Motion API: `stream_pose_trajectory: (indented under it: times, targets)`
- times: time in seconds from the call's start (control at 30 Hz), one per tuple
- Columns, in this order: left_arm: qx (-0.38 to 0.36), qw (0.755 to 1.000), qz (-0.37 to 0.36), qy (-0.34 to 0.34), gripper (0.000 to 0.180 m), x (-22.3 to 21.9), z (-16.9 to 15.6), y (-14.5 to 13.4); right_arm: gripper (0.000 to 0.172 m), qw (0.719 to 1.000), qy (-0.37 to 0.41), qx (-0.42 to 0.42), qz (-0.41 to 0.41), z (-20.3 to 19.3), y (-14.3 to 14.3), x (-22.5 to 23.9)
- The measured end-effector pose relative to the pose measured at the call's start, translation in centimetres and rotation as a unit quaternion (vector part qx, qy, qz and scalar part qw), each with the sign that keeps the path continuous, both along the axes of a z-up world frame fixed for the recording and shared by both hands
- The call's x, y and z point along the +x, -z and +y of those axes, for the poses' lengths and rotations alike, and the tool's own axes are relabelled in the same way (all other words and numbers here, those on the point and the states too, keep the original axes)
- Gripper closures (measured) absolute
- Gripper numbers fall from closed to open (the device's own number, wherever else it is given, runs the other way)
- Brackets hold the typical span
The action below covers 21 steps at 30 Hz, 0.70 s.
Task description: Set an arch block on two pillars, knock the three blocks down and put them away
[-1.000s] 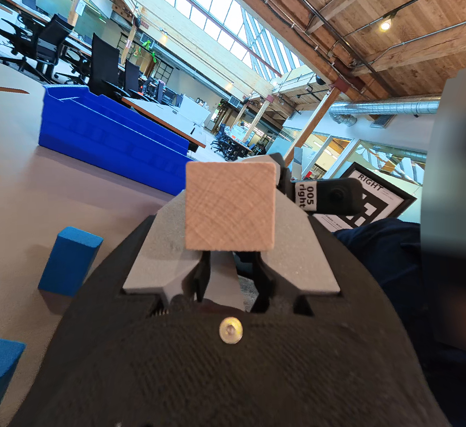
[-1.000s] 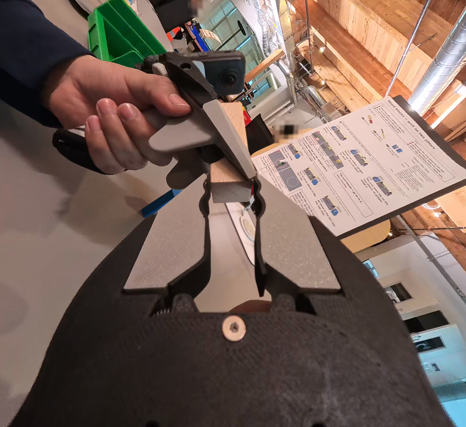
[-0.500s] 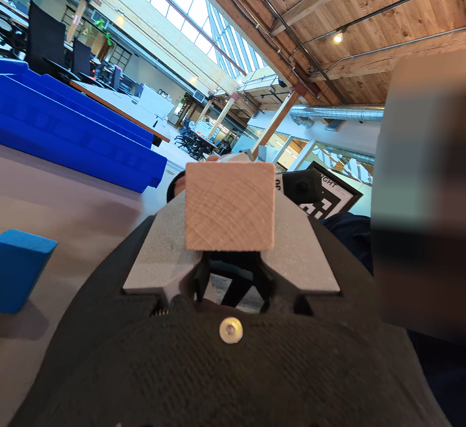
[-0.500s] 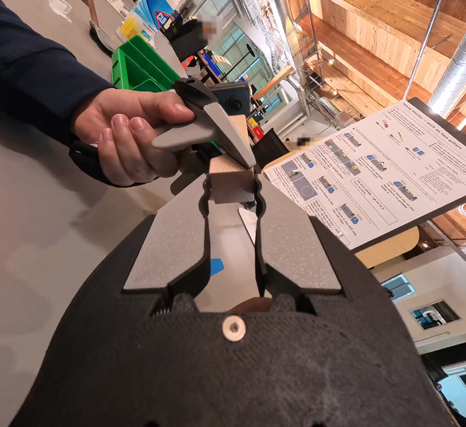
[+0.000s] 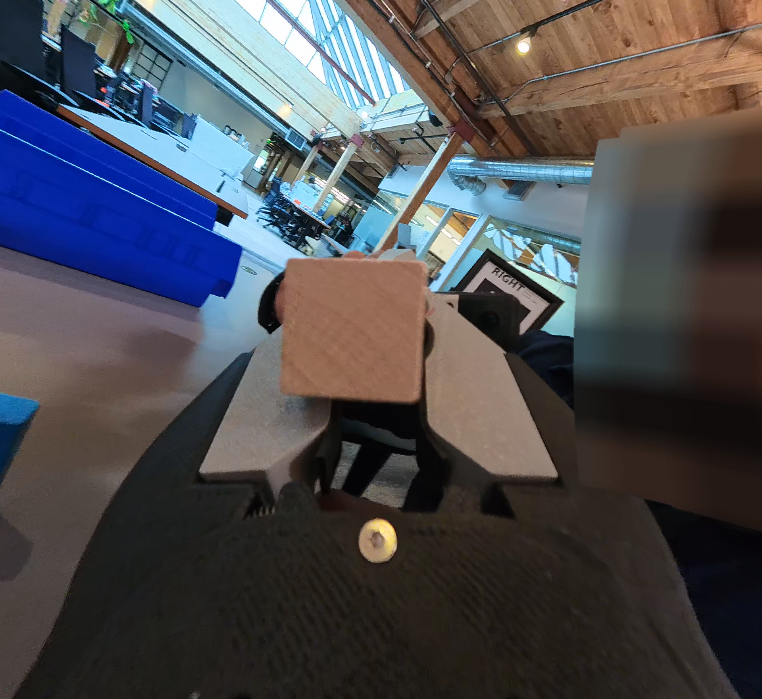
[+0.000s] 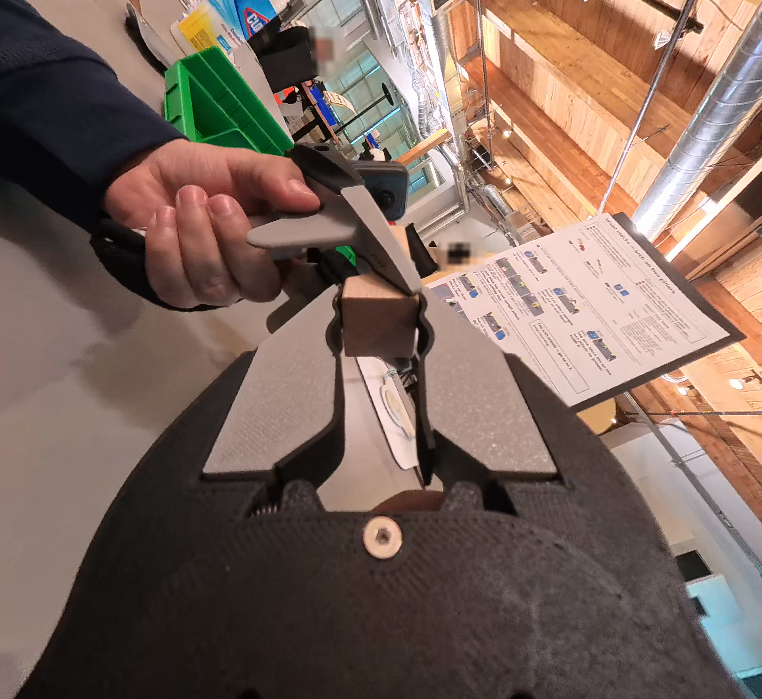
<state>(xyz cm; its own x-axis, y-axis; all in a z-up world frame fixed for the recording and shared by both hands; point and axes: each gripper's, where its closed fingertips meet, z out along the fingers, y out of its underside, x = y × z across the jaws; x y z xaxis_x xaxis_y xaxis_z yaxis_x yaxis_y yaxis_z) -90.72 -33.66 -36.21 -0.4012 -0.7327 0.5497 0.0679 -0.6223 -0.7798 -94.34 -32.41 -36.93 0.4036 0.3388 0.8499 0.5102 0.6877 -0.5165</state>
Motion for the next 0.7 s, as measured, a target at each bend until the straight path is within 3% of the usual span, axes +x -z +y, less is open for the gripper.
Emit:
stream_pose_trajectory:
  times: [0.07,0.4,0.7]
  targets:
    - [0.022,0.999,0.010,-0.022,0.137,0.0,0.4,0.2,0.141,1.000,0.000,-0.001,0.012,-0.2,-0.4,0.5]
    - [0.022,0.999,-0.012,-0.029,0.130,-1.3,0.9,-0.7,0.141,0.995,-0.054,-0.060,0.054,-2.6,-2.8,2.8]
    - [0.014,1.000,0.009,-0.022,0.127,-0.8,1.1,0.0,0.141,0.992,-0.067,-0.087,0.060,-3.0,-2.7,3.7]
